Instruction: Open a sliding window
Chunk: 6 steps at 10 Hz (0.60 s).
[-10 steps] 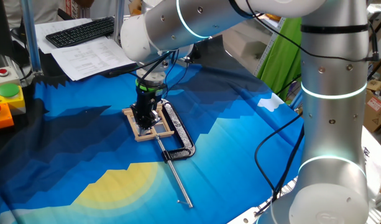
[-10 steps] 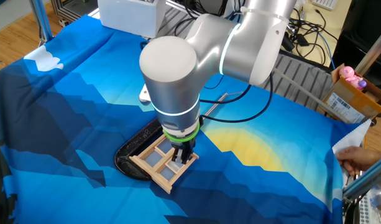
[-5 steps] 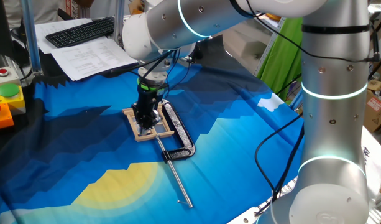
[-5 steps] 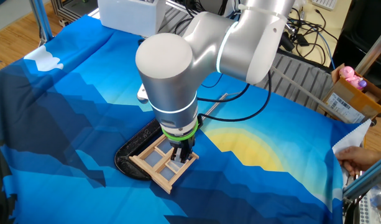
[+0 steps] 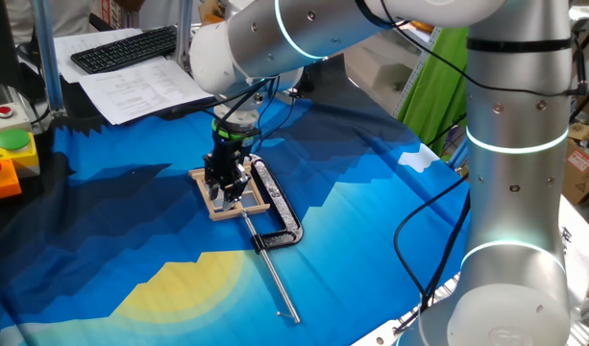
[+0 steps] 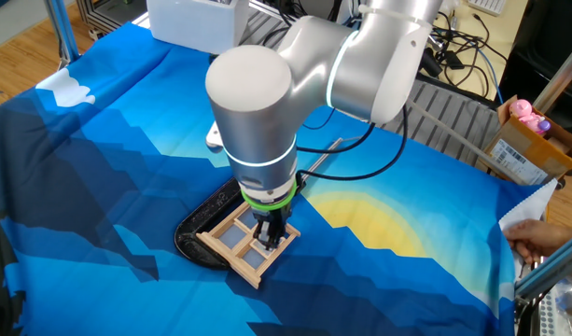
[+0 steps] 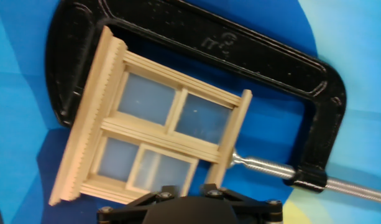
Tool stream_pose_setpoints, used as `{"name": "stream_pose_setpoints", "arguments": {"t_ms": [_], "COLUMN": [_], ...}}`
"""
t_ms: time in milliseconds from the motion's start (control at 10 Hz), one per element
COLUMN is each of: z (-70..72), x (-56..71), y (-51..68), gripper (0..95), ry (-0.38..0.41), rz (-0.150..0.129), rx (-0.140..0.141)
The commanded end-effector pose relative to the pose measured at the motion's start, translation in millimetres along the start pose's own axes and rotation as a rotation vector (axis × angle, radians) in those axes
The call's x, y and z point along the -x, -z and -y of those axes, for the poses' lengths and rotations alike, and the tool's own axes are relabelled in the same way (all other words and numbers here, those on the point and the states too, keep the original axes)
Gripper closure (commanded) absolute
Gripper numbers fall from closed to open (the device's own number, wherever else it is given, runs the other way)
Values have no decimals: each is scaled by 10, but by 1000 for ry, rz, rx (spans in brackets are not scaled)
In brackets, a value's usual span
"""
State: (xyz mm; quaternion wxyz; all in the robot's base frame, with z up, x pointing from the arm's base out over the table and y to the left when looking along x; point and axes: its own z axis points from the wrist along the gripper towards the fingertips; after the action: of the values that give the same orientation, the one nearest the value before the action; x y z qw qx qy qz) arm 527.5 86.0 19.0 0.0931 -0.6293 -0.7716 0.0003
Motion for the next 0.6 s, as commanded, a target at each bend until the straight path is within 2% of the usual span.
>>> {"name": "stream_pose_setpoints", "arguments": {"t_ms": [100,200,300,600], "z": [-34,-45,-52,-62], "x": [9,13,16,19], "y": [9,13,15,15], "gripper": [570,570,760,760], "ry": [-4,4,10,10], "rz": [-13,-9,-5,-5], "rx": [36,72,84,81]}}
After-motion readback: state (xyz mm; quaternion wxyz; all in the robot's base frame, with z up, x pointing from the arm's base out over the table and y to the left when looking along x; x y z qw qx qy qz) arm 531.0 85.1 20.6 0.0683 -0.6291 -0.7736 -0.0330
